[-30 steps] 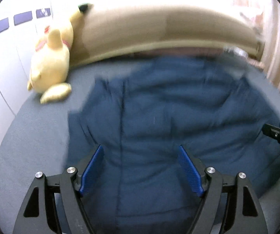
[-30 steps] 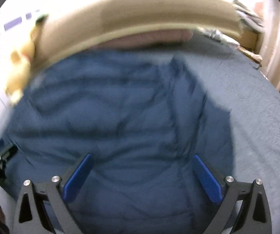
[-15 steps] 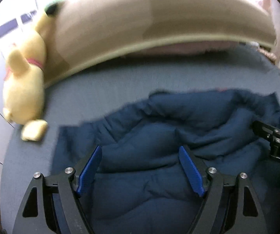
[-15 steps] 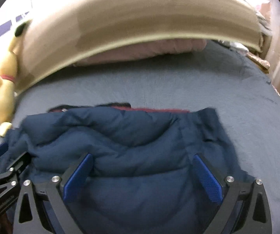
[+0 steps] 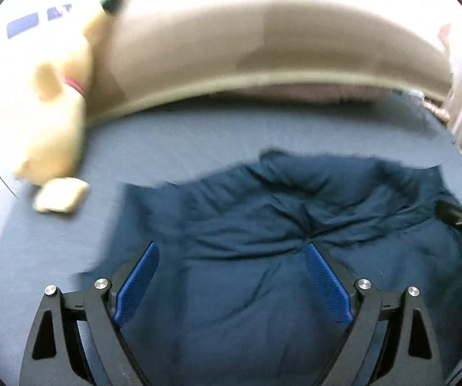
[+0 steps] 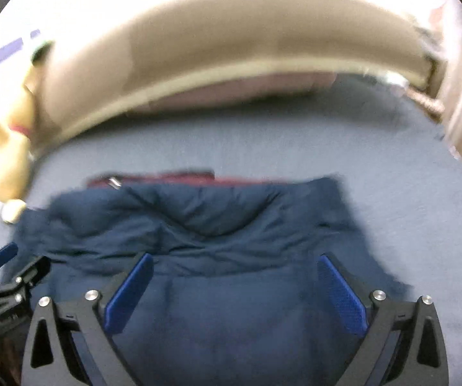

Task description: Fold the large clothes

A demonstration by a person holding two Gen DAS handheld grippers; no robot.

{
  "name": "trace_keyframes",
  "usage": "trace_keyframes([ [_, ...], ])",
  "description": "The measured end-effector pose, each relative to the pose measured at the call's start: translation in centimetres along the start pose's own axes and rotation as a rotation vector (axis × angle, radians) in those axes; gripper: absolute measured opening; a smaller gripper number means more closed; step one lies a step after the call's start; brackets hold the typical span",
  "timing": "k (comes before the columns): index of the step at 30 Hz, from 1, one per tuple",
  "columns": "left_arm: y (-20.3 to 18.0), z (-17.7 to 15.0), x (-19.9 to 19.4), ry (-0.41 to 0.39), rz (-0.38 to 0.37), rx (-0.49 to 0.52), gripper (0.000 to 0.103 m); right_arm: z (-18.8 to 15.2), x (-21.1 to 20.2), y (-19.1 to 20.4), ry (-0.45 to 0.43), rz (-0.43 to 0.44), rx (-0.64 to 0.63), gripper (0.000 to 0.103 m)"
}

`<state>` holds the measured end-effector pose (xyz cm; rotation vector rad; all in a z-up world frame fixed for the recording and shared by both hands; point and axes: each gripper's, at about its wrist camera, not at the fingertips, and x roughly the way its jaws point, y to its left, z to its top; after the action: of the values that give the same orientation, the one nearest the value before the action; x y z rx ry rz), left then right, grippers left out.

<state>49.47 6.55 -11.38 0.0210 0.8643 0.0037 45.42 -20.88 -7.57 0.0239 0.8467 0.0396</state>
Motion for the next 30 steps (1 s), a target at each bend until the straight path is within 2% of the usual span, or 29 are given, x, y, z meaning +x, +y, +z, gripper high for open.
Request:
trace_keyframes([
  [1,0.7,-0.8,-2.4,-0.048,0.01,0.013,0.093,-0.5,-1.6,-0.3,-0.019,0.012,-0.002,0.103],
  [4,2.4,-3.8,-7.0,-0.117,0.063,0.032,0.093,-3.6,-6.3,-1.2,-0.056,0.03,-0.018,0.103],
  [7,4.1,-7.6,-9.7,-0.143,0.109,0.009,0.093,-8.2,-9.1,-2.4,-0.063,0.047,-0.001,0.103],
  [10,5.4,-11.2,-10.5,-0.128,0.165,-0.015,0.093,-12.3,-9.8,-3.3,-0.058,0.011,0.005,0.103],
  [12,6.2,-12.1,-9.7,-0.096,0.176,-0.032,0.093,-14.3,-9.4,-4.0,-0.044,-0.024,0.013,0.103],
  [14,6.6,-13.3,-8.0,-0.032,0.21,-0.042,0.093,-15.2,-8.4,-4.7,-0.03,-0.062,0.023,0.103],
  [16,7.4,-14.4,-6.5,0.014,0.191,-0.074,0.093,-15.8,-6.8,-5.9,0.021,-0.072,0.053,0.103],
  [18,8.1,-15.2,-6.1,0.038,0.156,-0.123,0.094,-16.0,-5.7,-6.7,0.045,-0.059,0.087,0.103],
  [20,8.1,-15.7,-5.9,0.044,0.154,-0.128,0.094,-16.0,-5.1,-6.7,0.06,-0.076,0.061,0.103],
  [22,8.0,-15.7,-5.9,0.051,0.16,-0.13,0.094,-16.0,-4.5,-7.5,0.085,-0.053,0.095,0.103],
  [25,7.9,-15.3,-7.3,0.041,0.179,-0.122,0.093,-15.4,-5.2,-8.6,0.106,-0.038,0.147,0.102],
  [28,8.0,-15.4,-10.6,-0.014,0.181,-0.134,0.093,-15.7,-9.0,-9.2,0.031,0.007,0.189,0.103],
  [30,8.3,-15.7,-12.4,-0.042,0.181,-0.15,0.093,-16.7,-10.9,-10.0,0.012,0.049,0.234,0.103],
])
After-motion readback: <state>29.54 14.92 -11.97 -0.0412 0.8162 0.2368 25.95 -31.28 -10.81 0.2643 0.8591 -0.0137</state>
